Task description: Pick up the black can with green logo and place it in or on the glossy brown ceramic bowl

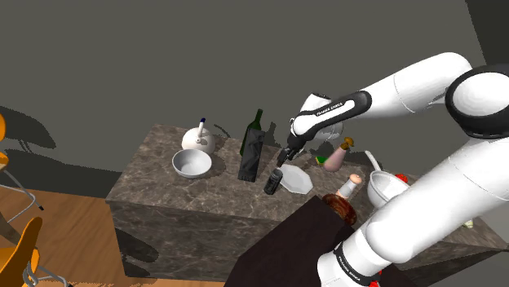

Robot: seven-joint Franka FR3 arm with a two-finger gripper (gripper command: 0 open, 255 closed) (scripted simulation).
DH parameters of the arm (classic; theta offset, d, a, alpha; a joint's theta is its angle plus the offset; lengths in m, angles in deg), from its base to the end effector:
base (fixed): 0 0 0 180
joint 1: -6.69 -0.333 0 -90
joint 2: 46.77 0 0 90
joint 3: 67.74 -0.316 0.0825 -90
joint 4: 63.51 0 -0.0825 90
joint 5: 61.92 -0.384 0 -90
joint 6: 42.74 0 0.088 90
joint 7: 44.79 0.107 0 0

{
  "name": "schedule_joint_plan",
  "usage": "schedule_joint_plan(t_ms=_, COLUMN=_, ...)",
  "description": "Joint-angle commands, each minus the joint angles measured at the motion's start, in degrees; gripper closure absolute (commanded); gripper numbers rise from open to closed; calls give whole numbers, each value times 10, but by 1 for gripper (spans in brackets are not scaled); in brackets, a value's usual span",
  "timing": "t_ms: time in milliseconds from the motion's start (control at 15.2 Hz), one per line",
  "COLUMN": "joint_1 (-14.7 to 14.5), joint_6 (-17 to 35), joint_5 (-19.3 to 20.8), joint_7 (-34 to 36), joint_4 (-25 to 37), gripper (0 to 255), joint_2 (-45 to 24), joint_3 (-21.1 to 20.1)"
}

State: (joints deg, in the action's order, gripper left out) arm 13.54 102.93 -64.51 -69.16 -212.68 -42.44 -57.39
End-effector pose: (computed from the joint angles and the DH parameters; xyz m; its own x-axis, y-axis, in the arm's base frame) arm 0.4170 -0.1287 0.2816 0.9958 0.0878 0.0275 0.0887 -0.9956 -0.0309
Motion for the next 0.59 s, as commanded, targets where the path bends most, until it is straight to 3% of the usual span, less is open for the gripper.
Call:
schedule_joint_plan(t_ms=0, joint_1=1, joint_6=34, joint_5=-14, joint_7=-16, joint_4=11, gripper=0, joint_2=-49, joint_3=4)
schedule_joint_plan(t_ms=528, joint_1=42, joint_6=125, joint_5=-88, joint_7=-103, joint_4=97, gripper=0, joint_2=-241, joint_3=-7)
